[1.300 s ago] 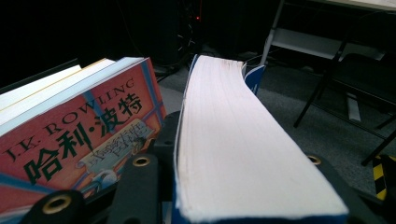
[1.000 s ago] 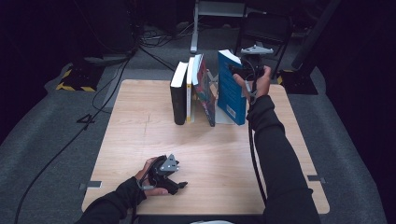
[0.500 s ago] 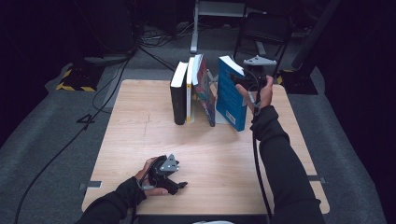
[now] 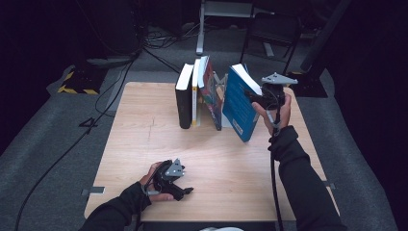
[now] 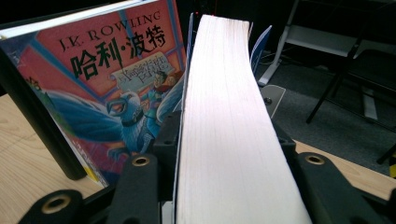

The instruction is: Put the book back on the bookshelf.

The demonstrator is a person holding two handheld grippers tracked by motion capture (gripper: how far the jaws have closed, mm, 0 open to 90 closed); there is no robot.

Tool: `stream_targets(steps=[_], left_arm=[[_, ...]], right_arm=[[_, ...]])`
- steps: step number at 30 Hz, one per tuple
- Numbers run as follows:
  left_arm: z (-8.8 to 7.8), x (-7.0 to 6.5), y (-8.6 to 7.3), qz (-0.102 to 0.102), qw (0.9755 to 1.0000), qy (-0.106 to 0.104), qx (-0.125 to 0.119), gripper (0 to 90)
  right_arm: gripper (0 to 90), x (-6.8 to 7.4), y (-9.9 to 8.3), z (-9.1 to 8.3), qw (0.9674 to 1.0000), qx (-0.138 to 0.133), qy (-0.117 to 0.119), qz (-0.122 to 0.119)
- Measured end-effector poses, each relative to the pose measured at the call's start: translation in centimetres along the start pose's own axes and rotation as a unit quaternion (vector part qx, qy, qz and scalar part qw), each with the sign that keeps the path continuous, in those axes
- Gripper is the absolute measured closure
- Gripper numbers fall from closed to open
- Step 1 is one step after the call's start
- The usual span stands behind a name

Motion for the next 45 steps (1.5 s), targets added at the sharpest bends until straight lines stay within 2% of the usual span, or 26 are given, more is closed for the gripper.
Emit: stream_targets(steps=[4, 8, 13, 19, 21, 27, 30, 31, 33, 35, 38, 40, 43, 45], left_arm=[[0.0, 0.0, 0.0, 0.0, 1.0, 0.0, 0.0, 14.7], [0.0, 0.0, 0.0, 0.0, 1.0, 0.0, 0.0, 14.8], [0.0, 0.0, 0.0, 0.0, 1.0, 0.0, 0.0, 14.7], [0.0, 0.0, 0.0, 0.0, 1.0, 0.0, -0.001, 14.8], [0.0, 0.0, 0.0, 0.001, 1.0, 0.0, -0.001, 14.8], [0.0, 0.0, 0.0, 0.0, 1.0, 0.0, -0.001, 14.8], [0.0, 0.0, 0.0, 0.0, 1.0, 0.0, 0.0, 14.8], [0.0, 0.0, 0.0, 0.001, 1.0, 0.0, -0.001, 14.8], [0.0, 0.0, 0.0, 0.0, 1.0, 0.0, -0.001, 14.8], [0.0, 0.0, 0.0, 0.0, 1.0, 0.0, -0.001, 14.8], [0.0, 0.0, 0.0, 0.0, 1.0, 0.0, -0.001, 14.8], [0.0, 0.0, 0.0, 0.0, 1.0, 0.0, -0.001, 14.7], [0.0, 0.0, 0.0, 0.0, 1.0, 0.0, -0.001, 14.7], [0.0, 0.0, 0.0, 0.0, 1.0, 0.0, 0.0, 14.8]], right_arm=[[56.6, 0.0, -0.5, -0.3, 1.0, -0.006, -0.006, -0.001], [48.3, 0.0, -0.8, -0.4, 1.0, -0.001, -0.007, 0.005], [43.5, 0.0, -2.0, -0.5, 1.0, -0.001, -0.002, 0.009], [35.7, -0.2, -4.3, -0.8, 0.9999, 0.005, 0.004, 0.008], [34.4, -0.2, -5.3, -0.9, 0.9998, 0.006, 0.014, 0.011], [31.7, 0.2, -8.5, -0.3, 0.9989, 0.028, 0.037, -0.009], [33.8, 0.6, -10.8, 0.4, 0.9974, 0.045, 0.053, -0.019], [36.8, 0.8, -11.7, 0.7, 0.9965, 0.051, 0.062, -0.021], [43.5, 1.2, -13.0, 1.4, 0.9953, 0.068, 0.064, -0.027], [44.9, 1.3, -13.4, 1.8, 0.995, 0.072, 0.06, -0.033], [56.5, 1.3, -13.9, 2.9, 0.9965, 0.07, 0.039, -0.023], [56.9, 1.3, -14.0, 3.4, 0.9966, 0.065, 0.049, -0.006], [59.2, 1.4, -13.8, 3.7, 0.9975, 0.06, 0.032, -0.016], [59.9, 1.5, -13.7, 3.9, 0.998, 0.056, 0.025, -0.01]])
Point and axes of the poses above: each handheld gripper's, and its own axes: z roughly forward along the jaws, y roughly out of its top, x roughly to its left, the point moved 6 cm from there along z, roughly forward along the jaws, and after that the axes turned 8 degrees about x, right-handed, at the moved point
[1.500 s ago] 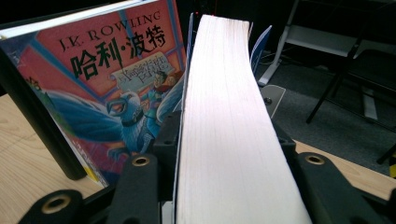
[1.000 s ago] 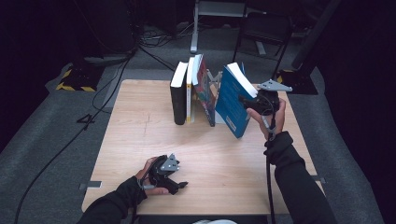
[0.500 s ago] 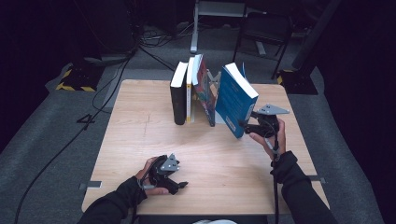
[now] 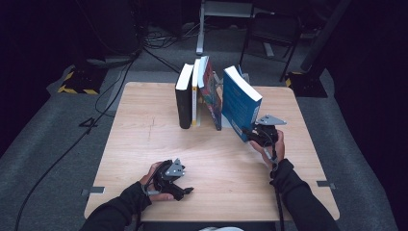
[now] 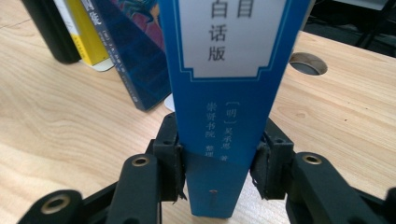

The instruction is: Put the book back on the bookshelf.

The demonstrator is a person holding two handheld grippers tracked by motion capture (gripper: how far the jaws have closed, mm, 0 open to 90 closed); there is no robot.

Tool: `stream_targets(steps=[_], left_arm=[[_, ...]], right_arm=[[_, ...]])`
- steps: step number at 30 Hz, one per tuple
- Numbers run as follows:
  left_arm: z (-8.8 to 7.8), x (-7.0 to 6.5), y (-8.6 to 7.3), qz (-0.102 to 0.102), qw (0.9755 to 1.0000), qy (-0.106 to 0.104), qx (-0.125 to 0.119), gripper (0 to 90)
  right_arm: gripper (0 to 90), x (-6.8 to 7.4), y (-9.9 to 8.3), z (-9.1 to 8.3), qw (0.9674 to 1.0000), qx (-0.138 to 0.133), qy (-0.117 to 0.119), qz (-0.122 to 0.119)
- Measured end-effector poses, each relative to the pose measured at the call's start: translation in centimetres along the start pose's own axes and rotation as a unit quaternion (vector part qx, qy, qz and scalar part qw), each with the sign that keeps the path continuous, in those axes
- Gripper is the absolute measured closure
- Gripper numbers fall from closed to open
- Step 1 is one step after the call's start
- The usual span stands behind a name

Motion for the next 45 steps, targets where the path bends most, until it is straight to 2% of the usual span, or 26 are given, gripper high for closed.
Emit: stream_targets(steps=[4, 11, 16, 24, 29, 37, 42, 45], left_arm=[[0.0, 0.0, 0.0, 0.001, 1.0, 0.0, 0.0, 14.8], [0.0, 0.0, 0.1, 0.002, 1.0, -0.001, 0.0, 14.8], [0.0, 0.1, 0.0, 0.004, 1.0, 0.0, 0.002, 14.8], [0.0, 0.1, 0.0, 0.004, 1.0, 0.0, 0.002, 14.8], [0.0, 0.1, 0.0, 0.004, 1.0, 0.0, 0.002, 14.8], [0.0, 0.1, 0.0, 0.005, 1.0, 0.0, 0.002, 14.8], [0.0, 0.1, 0.0, 0.004, 1.0, 0.0, 0.001, 14.8], [0.0, 0.1, 0.0, 0.004, 1.0, 0.0, 0.001, 14.8]], right_arm=[[60.3, 0.1, 0.2, 0.3, 0.9999, -0.004, -0.013, 0.007], [60.5, 0.0, 1.2, 1.5, 0.9983, -0.004, -0.028, 0.052], [60.4, 0.1, 1.7, 2.1, 0.9976, -0.005, -0.035, 0.06], [60.0, 0.3, 2.7, 3.2, 0.9953, -0.008, -0.044, 0.086], [59.0, 0.8, 3.1, 3.7, 0.9949, -0.007, -0.05, 0.087], [58.3, 0.7, 3.3, 3.8, 0.9951, -0.006, -0.047, 0.086], [58.1, 0.3, 3.1, 3.6, 0.9965, 0.001, -0.046, 0.07], [54.3, -0.1, 3.0, 3.1, 0.9966, 0.006, -0.055, 0.061]])
Point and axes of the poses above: each handheld gripper's, and its own axes: z roughly forward along the jaws, y roughly out of its top, x roughly to its left, the point moved 6 cm from there along z, roughly forward along the jaws, and after that the axes turned 8 degrees about x, right-handed, at the moved point
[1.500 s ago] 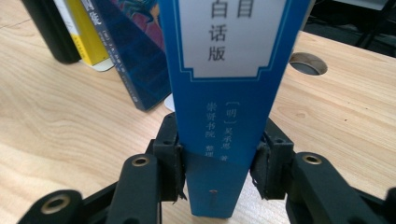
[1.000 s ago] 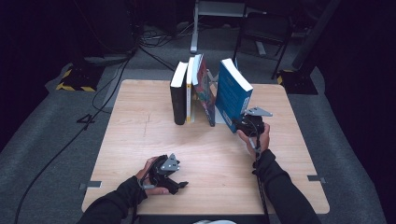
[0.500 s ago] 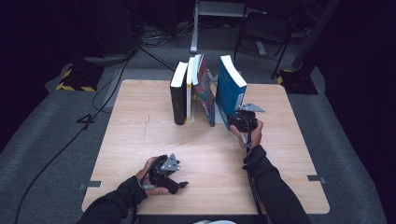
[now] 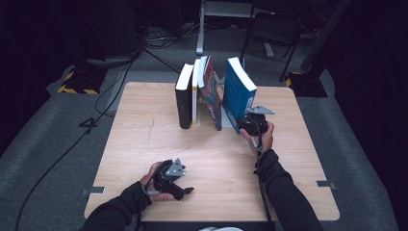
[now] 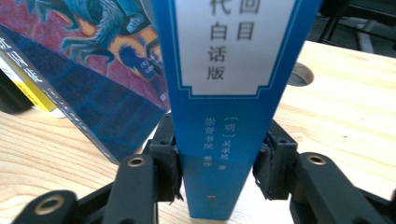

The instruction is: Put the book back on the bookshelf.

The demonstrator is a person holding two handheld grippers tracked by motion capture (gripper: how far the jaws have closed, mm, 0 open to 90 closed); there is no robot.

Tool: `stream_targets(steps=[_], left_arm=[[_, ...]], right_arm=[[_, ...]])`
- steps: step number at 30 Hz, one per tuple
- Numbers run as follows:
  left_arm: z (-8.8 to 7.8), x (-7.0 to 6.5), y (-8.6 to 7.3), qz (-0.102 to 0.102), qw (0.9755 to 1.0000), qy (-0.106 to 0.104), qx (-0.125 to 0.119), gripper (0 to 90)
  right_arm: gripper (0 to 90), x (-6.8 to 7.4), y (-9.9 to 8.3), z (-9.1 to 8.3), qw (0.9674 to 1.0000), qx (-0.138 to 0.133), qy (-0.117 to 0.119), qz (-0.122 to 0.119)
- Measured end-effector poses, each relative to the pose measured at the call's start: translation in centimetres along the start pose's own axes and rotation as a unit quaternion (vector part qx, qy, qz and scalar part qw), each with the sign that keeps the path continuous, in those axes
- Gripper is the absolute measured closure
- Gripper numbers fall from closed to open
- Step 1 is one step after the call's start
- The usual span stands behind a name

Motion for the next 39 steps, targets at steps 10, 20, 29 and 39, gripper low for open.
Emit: stream_targets(steps=[10, 20, 29, 39], left_arm=[[0.0, 0.0, 0.0, 0.0, 1.0, 0.0, 0.0, 14.8], [0.0, 0.0, 0.0, 0.0, 1.0, 0.001, 0.0, 14.9], [0.0, 0.0, 0.0, 0.0, 1.0, 0.001, 0.0, 14.9], [0.0, 0.0, 0.0, 0.0, 1.0, 0.0, 0.0, 14.9]], right_arm=[[47.9, -0.1, 0.2, -1.1, 1.0, -0.004, 0.0, -0.004], [42.2, -0.5, 0.9, -2.7, 0.9989, 0.019, 0.011, -0.042], [38.9, -0.3, 1.2, -4.2, 0.9965, 0.023, 0.011, -0.079], [38.2, 0.4, 0.9, -6.2, 0.9873, 0.04, 0.03, -0.151]])
Point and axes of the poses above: each handheld gripper's, and its own axes: z roughly forward along the jaws, y roughly out of its top, x roughly to its left, the point moved 6 cm from there along z, roughly forward along the jaws, and after that the axes turned 8 degrees about x, right-handed, at the moved point
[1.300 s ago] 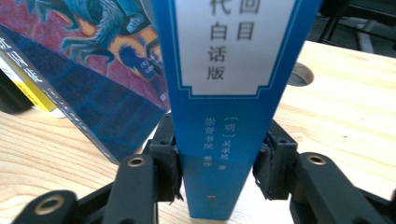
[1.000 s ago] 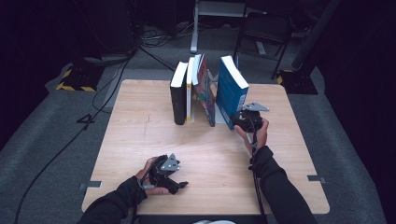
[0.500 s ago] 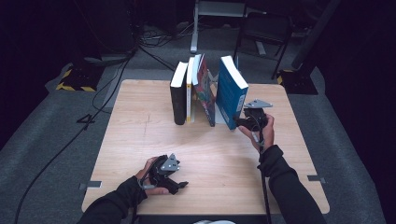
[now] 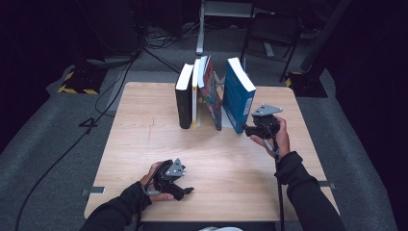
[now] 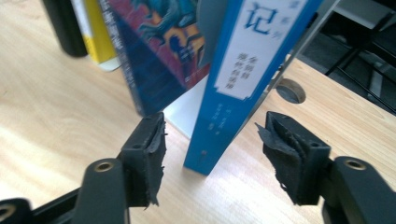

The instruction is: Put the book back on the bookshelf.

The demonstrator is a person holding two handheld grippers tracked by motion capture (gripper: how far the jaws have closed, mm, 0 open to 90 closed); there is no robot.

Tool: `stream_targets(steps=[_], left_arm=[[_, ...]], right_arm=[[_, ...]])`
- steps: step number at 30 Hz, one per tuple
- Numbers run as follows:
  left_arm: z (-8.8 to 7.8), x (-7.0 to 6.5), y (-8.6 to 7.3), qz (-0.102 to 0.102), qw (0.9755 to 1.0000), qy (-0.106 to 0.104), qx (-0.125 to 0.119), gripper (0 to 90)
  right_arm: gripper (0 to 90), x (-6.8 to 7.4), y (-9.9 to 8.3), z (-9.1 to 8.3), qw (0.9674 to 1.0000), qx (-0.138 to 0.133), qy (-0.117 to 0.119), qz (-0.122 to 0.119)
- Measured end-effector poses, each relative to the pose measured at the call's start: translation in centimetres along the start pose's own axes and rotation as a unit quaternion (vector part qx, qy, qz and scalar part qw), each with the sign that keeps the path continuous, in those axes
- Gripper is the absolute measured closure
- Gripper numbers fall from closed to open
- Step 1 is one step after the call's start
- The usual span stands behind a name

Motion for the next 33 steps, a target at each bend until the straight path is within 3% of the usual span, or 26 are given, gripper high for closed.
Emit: stream_targets(steps=[4, 16, 25, 33], left_arm=[[0.0, 0.0, 0.0, 0.0, 1.0, 0.0, 0.0, 14.9], [0.0, 0.0, 0.0, 0.0, 1.0, 0.0, 0.0, 14.9], [0.0, 0.0, 0.0, 0.0, 1.0, 0.0, 0.0, 14.9], [0.0, 0.0, 0.0, -0.001, 1.0, 0.0, 0.0, 15.0]], right_arm=[[35.0, 0.3, -0.3, -0.8, 0.9996, 0.014, 0.0, -0.026], [33.4, 0.6, -1.9, -2.3, 0.9979, 0.03, 0.006, -0.058], [30.4, 1.0, -4.2, -3.3, 0.9953, 0.041, 0.004, -0.087], [30.2, 1.5, -6.3, -3.6, 0.9942, 0.051, 0.022, -0.091]])
Point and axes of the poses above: each handheld gripper's, and its own axes: z roughly forward along the jaws, y roughly out of its top, x roughly to its left, the point moved 6 cm from there along z, roughly forward along the jaws, and after that the axes turned 8 degrees about x, right-handed, at the moved point
